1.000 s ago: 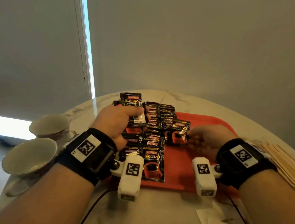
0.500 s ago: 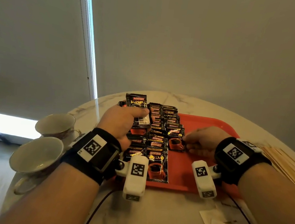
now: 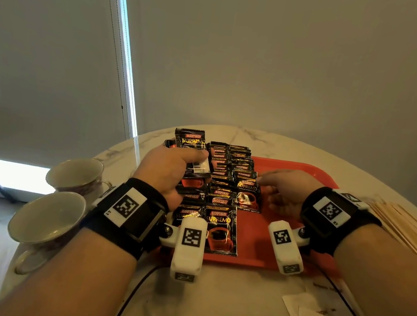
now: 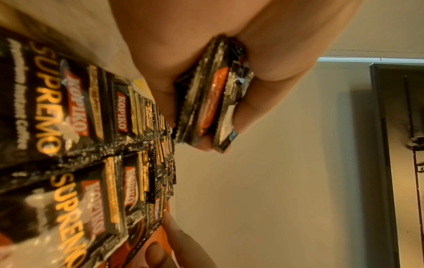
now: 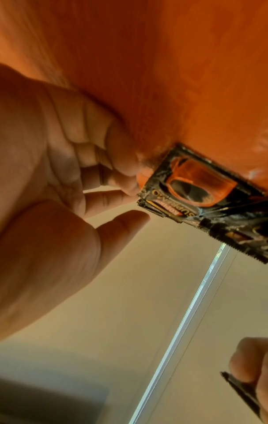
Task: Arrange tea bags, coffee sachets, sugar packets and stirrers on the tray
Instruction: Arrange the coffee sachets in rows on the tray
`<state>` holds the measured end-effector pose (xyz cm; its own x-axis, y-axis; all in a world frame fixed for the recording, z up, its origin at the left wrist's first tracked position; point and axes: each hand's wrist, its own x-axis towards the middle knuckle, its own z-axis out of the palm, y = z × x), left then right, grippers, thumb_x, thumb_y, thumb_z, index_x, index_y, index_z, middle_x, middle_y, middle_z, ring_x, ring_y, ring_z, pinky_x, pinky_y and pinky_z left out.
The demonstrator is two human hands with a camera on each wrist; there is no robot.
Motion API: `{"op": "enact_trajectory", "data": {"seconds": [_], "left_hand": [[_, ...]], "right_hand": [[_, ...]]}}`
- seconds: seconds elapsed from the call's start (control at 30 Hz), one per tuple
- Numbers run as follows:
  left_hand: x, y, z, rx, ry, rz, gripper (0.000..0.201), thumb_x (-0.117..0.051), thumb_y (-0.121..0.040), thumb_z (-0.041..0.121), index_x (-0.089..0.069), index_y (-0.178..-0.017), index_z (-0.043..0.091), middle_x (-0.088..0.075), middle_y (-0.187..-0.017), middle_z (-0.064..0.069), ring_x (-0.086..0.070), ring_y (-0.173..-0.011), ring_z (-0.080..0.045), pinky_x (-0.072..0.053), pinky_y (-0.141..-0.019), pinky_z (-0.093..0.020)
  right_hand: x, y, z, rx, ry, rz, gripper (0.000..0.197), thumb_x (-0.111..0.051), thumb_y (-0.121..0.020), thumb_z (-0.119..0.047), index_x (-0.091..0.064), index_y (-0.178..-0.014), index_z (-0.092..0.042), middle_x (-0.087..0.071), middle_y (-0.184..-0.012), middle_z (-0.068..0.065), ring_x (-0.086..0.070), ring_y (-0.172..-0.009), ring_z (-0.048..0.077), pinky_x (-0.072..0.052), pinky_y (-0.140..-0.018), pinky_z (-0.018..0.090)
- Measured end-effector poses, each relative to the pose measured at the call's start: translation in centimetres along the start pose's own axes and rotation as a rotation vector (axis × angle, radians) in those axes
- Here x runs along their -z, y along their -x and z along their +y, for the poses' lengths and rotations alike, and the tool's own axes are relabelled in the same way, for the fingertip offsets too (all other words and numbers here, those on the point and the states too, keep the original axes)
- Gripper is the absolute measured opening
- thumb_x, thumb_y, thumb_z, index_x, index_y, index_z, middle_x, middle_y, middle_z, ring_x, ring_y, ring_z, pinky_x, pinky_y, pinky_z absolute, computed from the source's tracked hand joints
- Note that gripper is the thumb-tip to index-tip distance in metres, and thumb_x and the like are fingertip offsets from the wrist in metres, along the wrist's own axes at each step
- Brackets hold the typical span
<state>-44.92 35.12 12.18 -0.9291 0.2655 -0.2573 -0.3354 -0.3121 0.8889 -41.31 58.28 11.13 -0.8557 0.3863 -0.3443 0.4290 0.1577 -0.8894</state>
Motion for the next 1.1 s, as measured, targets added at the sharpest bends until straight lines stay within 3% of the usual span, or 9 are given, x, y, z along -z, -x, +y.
{"op": "enact_trajectory", "data": {"seconds": [0.17, 0.37, 0.63, 0.7, 0.77, 0.9, 1.03, 1.1], "left_hand": [[0.0, -0.1, 0.0, -0.01, -0.009, 0.013, 0.039, -0.073, -0.091, 0.009, -0.067, -0.129, 0.005, -0.078, -0.107, -0.019, -0.078, -0.078, -0.033, -0.061, -0.065, -0.043], [-0.3, 0.3, 0.0, -0.002, -0.009, 0.005, 0.032, -0.071, -0.093, 0.007, -0.069, -0.124, 0.002, -0.078, -0.101, -0.019, -0.077, -0.071, -0.03, -0.059, -0.055, -0.037], [-0.6, 0.5, -0.2, -0.015, -0.04, -0.014, 0.03, -0.073, -0.091, 0.007, -0.07, -0.12, 0.001, -0.079, -0.1, -0.018, -0.077, -0.079, -0.033, -0.063, -0.068, -0.045], [-1.0, 1.0, -0.4, -0.016, -0.047, -0.039, 0.041, -0.078, -0.08, 0.004, -0.069, -0.12, 0.001, -0.078, -0.105, -0.021, -0.078, -0.09, -0.04, -0.062, -0.084, -0.059], [-1.3, 1.3, -0.6, -0.035, -0.081, -0.07, 0.054, -0.083, -0.067, 0.006, -0.07, -0.119, 0.001, -0.077, -0.11, -0.024, -0.076, -0.098, -0.046, -0.056, -0.092, -0.068], [-1.3, 1.6, -1.0, -0.119, -0.196, -0.152, 0.035, -0.078, -0.08, -0.002, -0.074, -0.115, 0.004, -0.077, -0.108, -0.022, -0.075, -0.101, -0.044, -0.055, -0.094, -0.069], [-1.2, 1.7, -1.1, -0.192, -0.31, -0.206, 0.034, -0.074, -0.082, -0.012, -0.074, -0.112, 0.005, -0.077, -0.106, -0.023, -0.074, -0.103, -0.045, -0.056, -0.096, -0.067], [-1.3, 1.7, -1.2, -0.201, -0.34, -0.213, 0.031, -0.077, -0.081, -0.008, -0.076, -0.108, 0.008, -0.076, -0.108, -0.024, -0.074, -0.104, -0.046, -0.056, -0.097, -0.065]], "right_hand": [[0.3, -0.4, 0.7, -0.025, -0.068, 0.024, 0.009, -0.069, -0.094, -0.017, -0.071, -0.099, -0.01, -0.054, -0.06, 0.0, -0.05, -0.056, 0.014, -0.047, -0.054, 0.027], [0.3, -0.6, 1.3, -0.042, -0.07, 0.003, 0.012, -0.068, -0.094, -0.02, -0.072, -0.094, -0.009, -0.063, -0.06, 0.0, -0.057, -0.058, 0.015, -0.052, -0.061, 0.029], [0.0, 0.7, 0.6, 0.06, -0.209, 0.04, 0.006, -0.067, -0.096, -0.018, -0.069, -0.094, -0.013, -0.056, -0.063, -0.002, -0.05, -0.053, 0.011, -0.044, -0.053, 0.025], [-0.6, 1.5, 0.1, 0.137, -0.259, -0.026, 0.009, -0.068, -0.095, -0.023, -0.07, -0.096, -0.015, -0.057, -0.066, -0.003, -0.049, -0.05, 0.008, -0.042, -0.051, 0.024], [-1.5, 2.5, -0.6, 0.211, -0.276, -0.139, 0.016, -0.069, -0.094, -0.031, -0.072, -0.097, -0.016, -0.058, -0.068, -0.004, -0.05, -0.052, 0.007, -0.04, -0.054, 0.025], [-3.3, 4.4, -1.2, 0.285, -0.233, -0.319, 0.024, -0.074, -0.089, -0.041, -0.071, -0.091, -0.018, -0.058, -0.07, -0.003, -0.051, -0.056, 0.011, -0.041, -0.058, 0.03], [-4.0, 4.5, -1.0, 0.293, -0.222, -0.298, 0.02, -0.076, -0.089, -0.027, -0.066, -0.098, -0.013, -0.058, -0.073, 0.0, -0.051, -0.054, 0.01, -0.045, -0.055, 0.028], [-3.8, 4.4, -1.1, 0.291, -0.255, -0.308, 0.017, -0.075, -0.09, -0.021, -0.065, -0.1, -0.012, -0.06, -0.075, 0.002, -0.051, -0.053, 0.011, -0.048, -0.052, 0.027]]}}
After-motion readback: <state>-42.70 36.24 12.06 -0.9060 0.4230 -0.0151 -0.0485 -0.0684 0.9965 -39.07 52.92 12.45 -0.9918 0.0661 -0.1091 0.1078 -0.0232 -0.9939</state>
